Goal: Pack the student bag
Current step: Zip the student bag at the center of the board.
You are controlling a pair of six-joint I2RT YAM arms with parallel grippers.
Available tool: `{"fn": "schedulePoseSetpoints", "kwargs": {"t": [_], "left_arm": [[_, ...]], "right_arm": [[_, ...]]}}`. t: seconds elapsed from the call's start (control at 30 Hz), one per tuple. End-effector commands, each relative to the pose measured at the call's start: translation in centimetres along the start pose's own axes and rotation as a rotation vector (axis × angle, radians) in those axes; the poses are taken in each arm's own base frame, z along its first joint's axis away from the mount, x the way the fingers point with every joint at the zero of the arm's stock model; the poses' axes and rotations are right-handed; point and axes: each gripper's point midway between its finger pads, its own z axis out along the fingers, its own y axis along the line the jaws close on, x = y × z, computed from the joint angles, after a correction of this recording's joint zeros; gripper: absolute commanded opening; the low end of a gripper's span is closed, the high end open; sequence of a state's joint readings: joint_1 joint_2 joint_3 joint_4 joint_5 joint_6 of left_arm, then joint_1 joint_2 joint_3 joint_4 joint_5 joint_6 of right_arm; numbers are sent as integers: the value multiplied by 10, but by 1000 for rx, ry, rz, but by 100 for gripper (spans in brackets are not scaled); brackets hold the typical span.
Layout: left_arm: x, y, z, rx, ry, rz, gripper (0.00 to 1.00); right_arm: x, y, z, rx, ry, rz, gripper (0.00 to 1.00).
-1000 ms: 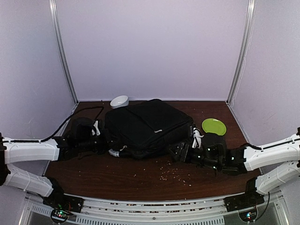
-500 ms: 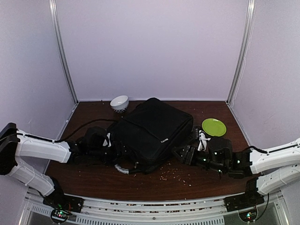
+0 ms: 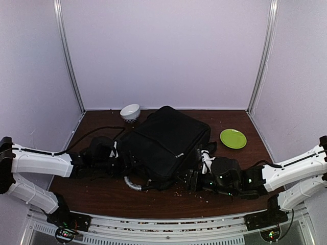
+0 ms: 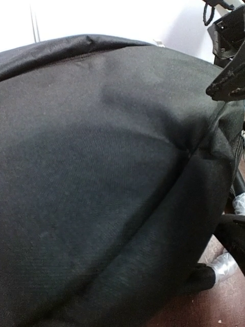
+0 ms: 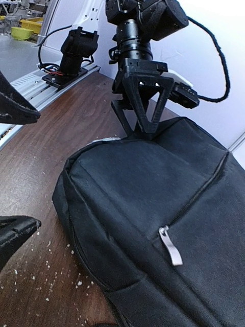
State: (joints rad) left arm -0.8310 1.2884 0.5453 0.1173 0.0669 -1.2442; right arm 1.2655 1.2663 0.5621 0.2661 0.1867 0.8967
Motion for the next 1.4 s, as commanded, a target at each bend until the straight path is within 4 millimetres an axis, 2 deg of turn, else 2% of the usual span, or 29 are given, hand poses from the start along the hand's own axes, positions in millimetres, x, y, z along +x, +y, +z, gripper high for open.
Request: {"fn": "schedulePoseSetpoints", "kwargs": {"t": [0.0,0.1,0.2,0.37,0.53,0.63,0.73,0.83,0.93,1.17,1.37], "left_arm": [[-1,-9,6,48,-2,2,77],[1,-5,9,49,1,0,68],[3,-4,7,60,5,-27,58],[17,-11,-10,75,2,39,53],[43,-28,-6,103,79,236,59],[57,-34,3,122,120,319,71],[63,-26,14,86,139,331,82],[65,-21,22,72,146,331,87],[66,-28,26,94,156,338,88],[79,-70,22,245,178,425,82],[94,-73,19,277,231,450,76]], "right_arm": [[7,18,9,-40,6,5,61],[15,27,19,-44,37,-7,60],[14,31,24,-11,47,-40,59],[5,26,17,0,-3,-45,59],[0,20,9,9,-29,-62,60],[-6,17,0,19,-49,-73,60],[-16,16,-13,17,-80,-72,60],[-21,9,-22,29,-100,-72,61],[-22,3,-28,38,-113,-68,61],[-22,-1,-30,49,-120,-68,61],[-20,-2,-29,51,-117,-75,61]]}}
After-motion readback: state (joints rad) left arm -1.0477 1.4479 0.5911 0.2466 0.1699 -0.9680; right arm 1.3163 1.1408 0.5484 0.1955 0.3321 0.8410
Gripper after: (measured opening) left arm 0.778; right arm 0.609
